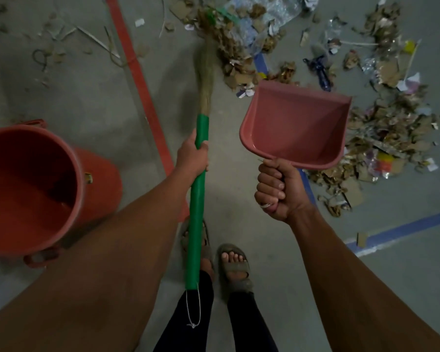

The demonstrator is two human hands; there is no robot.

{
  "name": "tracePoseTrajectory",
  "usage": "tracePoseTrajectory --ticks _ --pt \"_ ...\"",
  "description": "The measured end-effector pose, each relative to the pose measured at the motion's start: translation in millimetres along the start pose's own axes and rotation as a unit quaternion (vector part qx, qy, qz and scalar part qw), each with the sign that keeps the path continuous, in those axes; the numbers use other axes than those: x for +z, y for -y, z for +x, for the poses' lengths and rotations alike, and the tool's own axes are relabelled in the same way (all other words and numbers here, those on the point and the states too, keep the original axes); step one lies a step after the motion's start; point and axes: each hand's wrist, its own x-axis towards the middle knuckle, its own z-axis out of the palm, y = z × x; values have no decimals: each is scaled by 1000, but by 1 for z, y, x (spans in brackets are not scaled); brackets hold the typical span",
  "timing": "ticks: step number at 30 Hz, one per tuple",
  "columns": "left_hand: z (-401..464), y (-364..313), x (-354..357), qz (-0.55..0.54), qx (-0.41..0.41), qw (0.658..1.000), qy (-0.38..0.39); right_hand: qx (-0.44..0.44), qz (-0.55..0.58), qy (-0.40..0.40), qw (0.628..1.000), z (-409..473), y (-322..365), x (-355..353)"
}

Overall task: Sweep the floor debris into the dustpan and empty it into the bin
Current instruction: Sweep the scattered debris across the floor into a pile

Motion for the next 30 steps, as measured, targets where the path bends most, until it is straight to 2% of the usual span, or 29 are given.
tracePoseTrajectory --ticks 4,8,12,15,18,20,25,30 --pt "-27 7 19 66 44 997 -1 -21 22 -1 1000 -31 2 -20" --pt "-47 18 43 208 90 971 81 -50 40 -14 998 -67 6 -41" --pt "-50 12 68 326 53 930 164 -65 53 -19 996 -100 11 -66" --pt "-42 7 85 370 43 917 142 -79 56 -26 995 -120 15 -85" --pt "-44 4 105 371 53 925 65 -96 71 -30 992 -140 16 -101" --pt "-54 2 118 328 66 941 49 -109 83 -32 990 -155 15 -110" --pt "-96 15 140 305 142 937 90 -133 113 -24 984 -190 13 -129" --pt "-137 25 153 350 225 894 168 -159 126 -42 978 -225 16 -141"
